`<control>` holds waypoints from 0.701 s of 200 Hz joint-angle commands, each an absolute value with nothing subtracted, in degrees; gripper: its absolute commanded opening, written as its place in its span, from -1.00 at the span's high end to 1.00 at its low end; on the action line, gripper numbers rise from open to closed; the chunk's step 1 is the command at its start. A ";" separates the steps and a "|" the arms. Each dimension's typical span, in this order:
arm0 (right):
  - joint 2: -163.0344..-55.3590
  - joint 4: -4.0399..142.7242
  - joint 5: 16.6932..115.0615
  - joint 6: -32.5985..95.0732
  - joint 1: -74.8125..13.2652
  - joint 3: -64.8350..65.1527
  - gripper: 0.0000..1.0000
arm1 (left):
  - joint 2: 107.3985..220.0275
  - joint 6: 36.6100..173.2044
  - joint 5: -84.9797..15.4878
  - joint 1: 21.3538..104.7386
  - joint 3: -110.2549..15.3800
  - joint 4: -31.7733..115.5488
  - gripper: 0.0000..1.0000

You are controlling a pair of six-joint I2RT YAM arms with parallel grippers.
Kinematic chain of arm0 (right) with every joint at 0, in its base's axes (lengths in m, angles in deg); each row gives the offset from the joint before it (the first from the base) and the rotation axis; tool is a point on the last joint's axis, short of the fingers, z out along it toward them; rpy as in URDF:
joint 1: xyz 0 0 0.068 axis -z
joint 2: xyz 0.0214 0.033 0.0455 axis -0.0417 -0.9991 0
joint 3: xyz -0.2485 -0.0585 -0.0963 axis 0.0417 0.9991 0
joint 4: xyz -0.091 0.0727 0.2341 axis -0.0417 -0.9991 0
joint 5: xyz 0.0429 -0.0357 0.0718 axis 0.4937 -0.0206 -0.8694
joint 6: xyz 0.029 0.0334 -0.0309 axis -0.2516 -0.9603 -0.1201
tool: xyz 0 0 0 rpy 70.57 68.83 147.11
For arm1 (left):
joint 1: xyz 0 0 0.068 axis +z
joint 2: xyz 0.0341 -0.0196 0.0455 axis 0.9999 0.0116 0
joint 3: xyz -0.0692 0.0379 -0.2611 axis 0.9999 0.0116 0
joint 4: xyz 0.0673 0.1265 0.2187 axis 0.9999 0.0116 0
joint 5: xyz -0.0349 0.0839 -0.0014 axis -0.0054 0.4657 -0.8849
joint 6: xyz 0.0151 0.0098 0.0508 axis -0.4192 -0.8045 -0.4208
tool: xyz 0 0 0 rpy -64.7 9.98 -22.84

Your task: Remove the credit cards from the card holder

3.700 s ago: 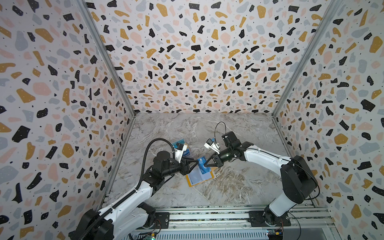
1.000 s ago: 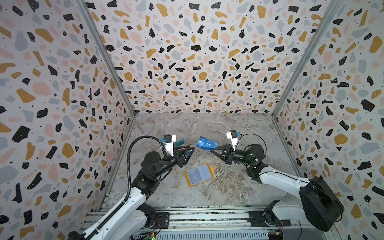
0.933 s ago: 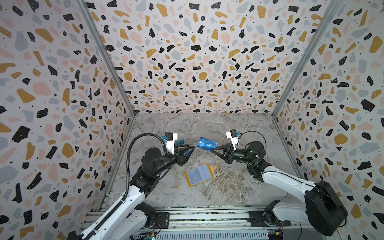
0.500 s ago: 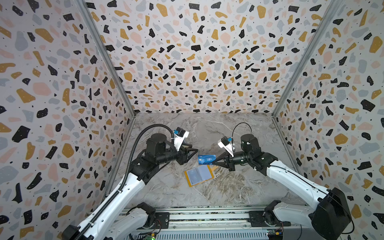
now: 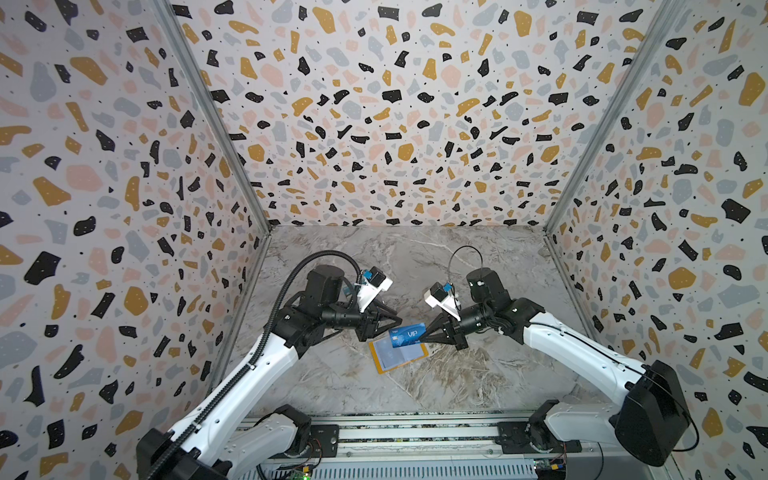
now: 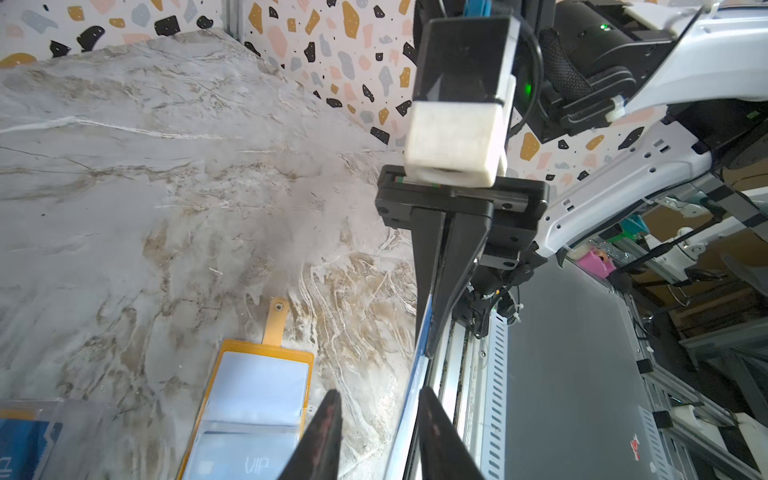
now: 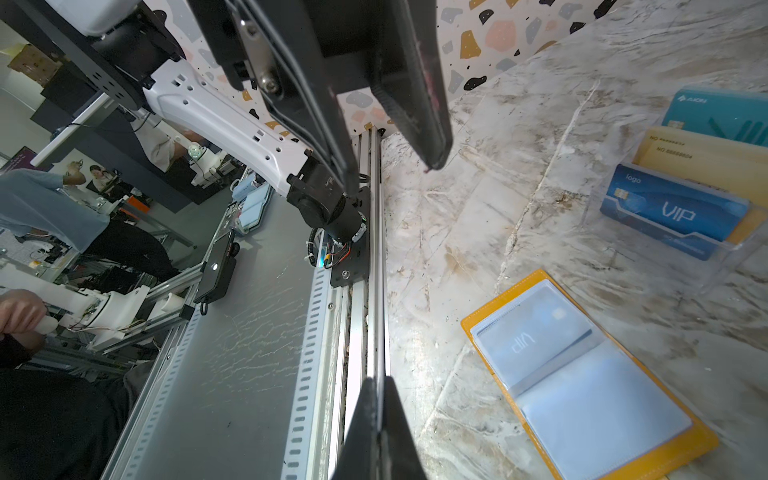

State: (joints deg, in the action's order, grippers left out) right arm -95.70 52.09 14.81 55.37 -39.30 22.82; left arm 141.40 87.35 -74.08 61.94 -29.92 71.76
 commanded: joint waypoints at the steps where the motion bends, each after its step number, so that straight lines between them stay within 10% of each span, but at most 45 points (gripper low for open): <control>1: -96.07 49.94 13.44 57.92 -39.91 19.48 1.00 | 141.42 84.78 -76.76 61.83 -31.95 73.25 0.37; 140: -99.41 50.26 15.07 58.96 -39.80 16.53 1.00 | 143.14 80.35 -78.22 61.83 -31.51 76.96 0.97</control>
